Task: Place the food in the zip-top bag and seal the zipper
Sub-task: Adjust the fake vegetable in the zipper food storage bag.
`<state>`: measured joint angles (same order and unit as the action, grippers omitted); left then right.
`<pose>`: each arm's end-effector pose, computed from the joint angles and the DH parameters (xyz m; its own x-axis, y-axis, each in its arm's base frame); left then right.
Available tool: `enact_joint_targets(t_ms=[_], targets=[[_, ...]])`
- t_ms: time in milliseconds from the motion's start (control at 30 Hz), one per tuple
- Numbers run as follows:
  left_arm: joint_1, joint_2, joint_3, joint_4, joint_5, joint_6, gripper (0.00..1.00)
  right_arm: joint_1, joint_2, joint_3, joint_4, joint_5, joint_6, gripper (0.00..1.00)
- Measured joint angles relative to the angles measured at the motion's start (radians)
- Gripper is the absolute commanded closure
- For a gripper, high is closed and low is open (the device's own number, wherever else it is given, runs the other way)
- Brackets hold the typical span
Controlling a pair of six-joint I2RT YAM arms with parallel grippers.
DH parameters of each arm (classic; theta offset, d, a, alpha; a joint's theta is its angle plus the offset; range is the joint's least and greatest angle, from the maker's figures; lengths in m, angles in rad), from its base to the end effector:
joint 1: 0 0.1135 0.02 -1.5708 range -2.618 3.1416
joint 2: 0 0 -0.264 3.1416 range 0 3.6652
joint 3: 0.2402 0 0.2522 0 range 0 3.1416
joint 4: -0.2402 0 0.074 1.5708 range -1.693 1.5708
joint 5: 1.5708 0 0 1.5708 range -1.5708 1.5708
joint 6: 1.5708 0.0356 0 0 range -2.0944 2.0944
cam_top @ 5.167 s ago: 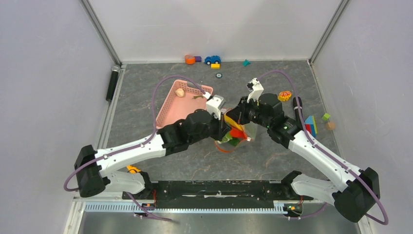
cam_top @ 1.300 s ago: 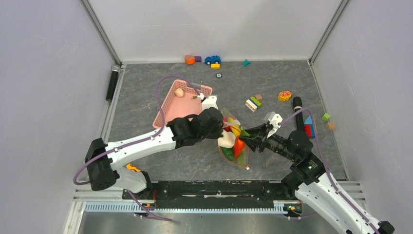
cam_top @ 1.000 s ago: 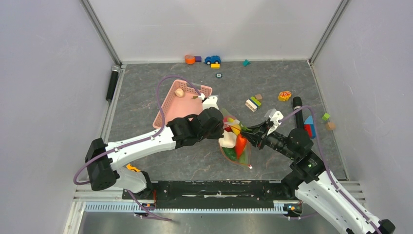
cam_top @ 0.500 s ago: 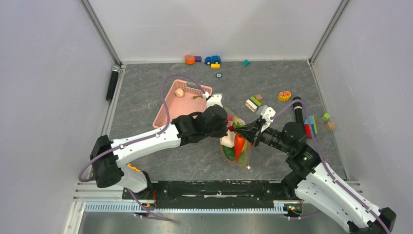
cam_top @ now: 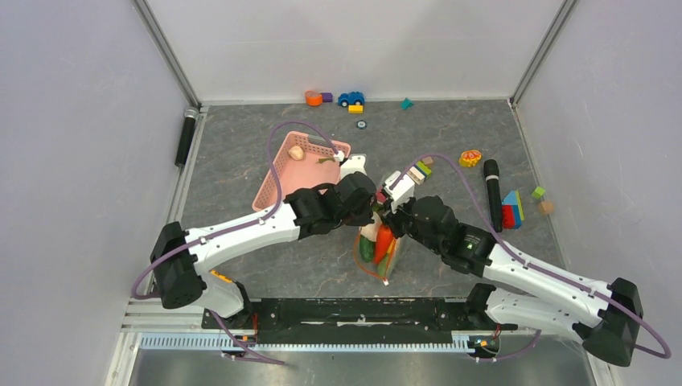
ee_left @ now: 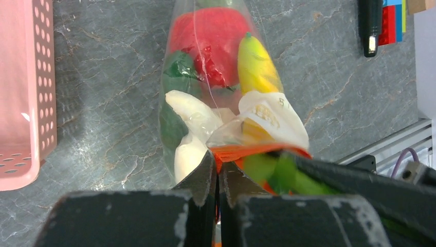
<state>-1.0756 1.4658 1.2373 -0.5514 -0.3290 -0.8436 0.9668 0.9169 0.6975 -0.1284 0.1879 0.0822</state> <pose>0.1627 -0.2770 0.3033 -0.7626 -0.0756 -0.6424 0.2314 0.8955 -0.3801 0.1270 0.1724 0.2911 -0.2511 -0.2219 -0.9422 -0.6906 0.7232 0.0137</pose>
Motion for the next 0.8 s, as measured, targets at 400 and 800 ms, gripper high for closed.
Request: enact_joint_targets(t_ms=[400,800], targets=[[-0.004,-0.045,-0.001,0.0,0.022,0.0,0.98,0.013,-0.013,-0.051,-0.026,0.239,0.103,1.0],[-0.003,-0.01,0.032,-0.003,0.012,-0.003,0.98,0.16,-0.076,-0.15,0.093,0.235,0.019,1.0]])
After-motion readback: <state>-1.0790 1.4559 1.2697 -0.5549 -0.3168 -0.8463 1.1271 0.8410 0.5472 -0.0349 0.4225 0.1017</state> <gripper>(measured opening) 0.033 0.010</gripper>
